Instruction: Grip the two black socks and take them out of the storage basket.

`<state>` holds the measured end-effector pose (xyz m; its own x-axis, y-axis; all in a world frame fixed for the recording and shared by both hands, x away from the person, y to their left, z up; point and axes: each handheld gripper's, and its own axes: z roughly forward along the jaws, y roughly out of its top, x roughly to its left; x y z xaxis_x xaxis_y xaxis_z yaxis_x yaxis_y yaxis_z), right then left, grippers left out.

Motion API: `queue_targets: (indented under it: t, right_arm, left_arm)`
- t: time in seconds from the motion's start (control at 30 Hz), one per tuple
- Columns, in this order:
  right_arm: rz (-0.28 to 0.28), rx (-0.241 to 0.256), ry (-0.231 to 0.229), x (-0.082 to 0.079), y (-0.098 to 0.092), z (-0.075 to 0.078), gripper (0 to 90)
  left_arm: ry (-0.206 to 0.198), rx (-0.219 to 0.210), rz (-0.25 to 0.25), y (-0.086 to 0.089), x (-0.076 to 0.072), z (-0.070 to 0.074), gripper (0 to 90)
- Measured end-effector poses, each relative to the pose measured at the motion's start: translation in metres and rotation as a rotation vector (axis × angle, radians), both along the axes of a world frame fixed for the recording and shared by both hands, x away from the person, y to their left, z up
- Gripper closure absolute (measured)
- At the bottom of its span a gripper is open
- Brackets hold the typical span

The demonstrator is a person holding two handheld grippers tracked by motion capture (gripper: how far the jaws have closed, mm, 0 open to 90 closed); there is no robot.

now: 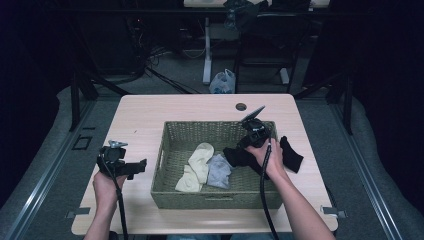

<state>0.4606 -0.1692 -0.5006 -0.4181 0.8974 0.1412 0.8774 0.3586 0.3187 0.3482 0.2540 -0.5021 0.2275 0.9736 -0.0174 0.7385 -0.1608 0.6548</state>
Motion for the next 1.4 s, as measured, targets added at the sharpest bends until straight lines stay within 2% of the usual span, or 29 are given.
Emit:
queue_targets:
  t: [0.4, 0.43, 0.57, 0.73, 0.8, 0.87, 0.93, 1.0, 1.1, 1.13, 1.17, 1.23, 1.3, 1.33, 1.4]
  right_arm:
    - [-0.046, -0.042, -0.006, 0.002, 0.009, -0.016, 46.3]
    - [-0.046, -0.059, 0.01, 0.003, 0.01, -0.019, 46.8]
    - [-0.073, -0.052, 0.005, 0.004, 0.011, -0.026, 48.5]
    - [-0.076, -0.084, 0.039, 0.006, 0.011, -0.032, 52.6]
    - [-0.085, -0.091, 0.062, 0.006, 0.011, -0.036, 59.4]
    - [-0.075, -0.096, 0.074, 0.007, 0.011, -0.037, 61.1]
    - [-0.065, -0.126, 0.1, 0.008, 0.01, -0.037, 67.3]
    - [-0.081, -0.112, 0.084, 0.007, 0.01, -0.038, 69.7]
    - [-0.078, -0.115, 0.094, 0.008, 0.009, -0.037, 82.2]
    - [-0.067, -0.121, 0.101, 0.008, 0.009, -0.036, 83.4]
    - [-0.085, -0.105, 0.084, 0.007, 0.01, -0.037, 84.3]
    - [-0.084, -0.105, 0.083, 0.007, 0.011, -0.036, 84.7]
    - [-0.077, -0.093, 0.068, 0.006, 0.011, -0.031, 84.8]
    - [-0.055, -0.111, 0.08, 0.006, 0.011, -0.027, 84.8]
    - [-0.076, -0.075, 0.034, 0.003, 0.012, -0.023, 84.8]
  left_arm:
    - [0.0, 0.002, -0.001, 0.0, 0.0, 0.0, 0.0]
    - [0.0, 0.002, -0.001, 0.0, 0.0, 0.0, 0.0]
    - [0.0, 0.001, -0.001, 0.0, 0.0, 0.0, 0.0]
    - [0.0, 0.002, -0.001, 0.0, 0.0, 0.0, 0.0]
    - [0.001, 0.002, 0.0, 0.0, 0.0, 0.0, 0.0]
    - [0.001, 0.001, 0.0, 0.0, 0.0, 0.0, 0.0]
    - [0.0, 0.002, -0.002, -0.001, 0.0, 0.0, 0.0]
    - [0.001, 0.003, -0.002, -0.001, 0.0, 0.0, 0.0]
    - [0.002, 0.003, -0.003, -0.001, 0.0, 0.0, 0.0]
    - [0.003, 0.003, -0.003, -0.001, 0.0, 0.0, 0.0]
    - [0.003, 0.004, -0.004, -0.001, 0.0, 0.0, 0.0]
    - [0.0, 0.003, -0.003, -0.001, 0.0, 0.0, 0.0]
    - [0.001, 0.003, -0.001, 0.0, 0.0, 0.0, 0.0]
    - [0.002, 0.002, -0.001, 0.0, 0.0, 0.0, 0.0]
    - [0.002, 0.003, -0.002, 0.0, 0.0, 0.0, 0.0]
